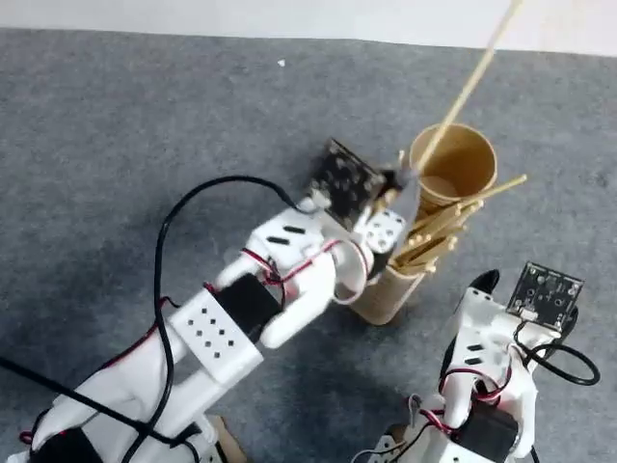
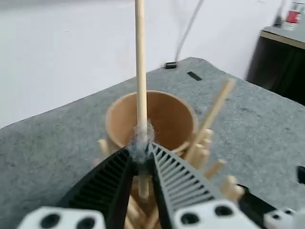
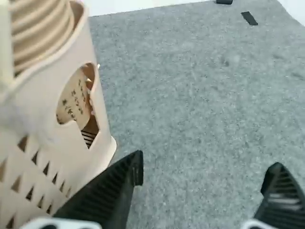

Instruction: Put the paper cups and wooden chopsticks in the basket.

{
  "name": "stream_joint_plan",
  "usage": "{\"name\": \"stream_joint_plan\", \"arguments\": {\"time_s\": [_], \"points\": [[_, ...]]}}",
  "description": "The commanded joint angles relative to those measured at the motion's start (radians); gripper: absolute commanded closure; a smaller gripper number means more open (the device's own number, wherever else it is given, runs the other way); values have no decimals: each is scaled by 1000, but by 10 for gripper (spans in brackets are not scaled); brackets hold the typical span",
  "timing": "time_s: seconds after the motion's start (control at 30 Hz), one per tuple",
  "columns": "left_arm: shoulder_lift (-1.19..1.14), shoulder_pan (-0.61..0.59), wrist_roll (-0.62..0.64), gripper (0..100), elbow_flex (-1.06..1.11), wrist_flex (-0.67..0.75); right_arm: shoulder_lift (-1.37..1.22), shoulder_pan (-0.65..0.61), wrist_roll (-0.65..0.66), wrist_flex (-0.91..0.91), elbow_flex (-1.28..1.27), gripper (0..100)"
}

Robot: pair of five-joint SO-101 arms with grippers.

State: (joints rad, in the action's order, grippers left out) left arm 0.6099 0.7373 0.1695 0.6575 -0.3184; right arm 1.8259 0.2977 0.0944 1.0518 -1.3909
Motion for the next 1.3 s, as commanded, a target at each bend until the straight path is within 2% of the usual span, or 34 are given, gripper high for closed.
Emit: {"name": "stream_joint_plan", "arguments": {"time_s": [0.0,0.13,0.43,0.6,0.83,1.1,1.27], "points": [[4,19,9,977,8,-5,8,5,11,-19,4,620],[4,21,9,912,35,-6,8,5,11,-21,4,620],[5,18,9,909,36,-40,8,4,11,-21,4,620],[79,12,5,912,44,-44,8,4,11,-21,4,620],[147,5,-2,912,91,-218,8,4,11,-21,5,620],[246,-64,-126,912,237,-224,8,4,11,-21,5,620],[317,-120,-138,912,208,-224,8,4,11,-22,5,620]]}}
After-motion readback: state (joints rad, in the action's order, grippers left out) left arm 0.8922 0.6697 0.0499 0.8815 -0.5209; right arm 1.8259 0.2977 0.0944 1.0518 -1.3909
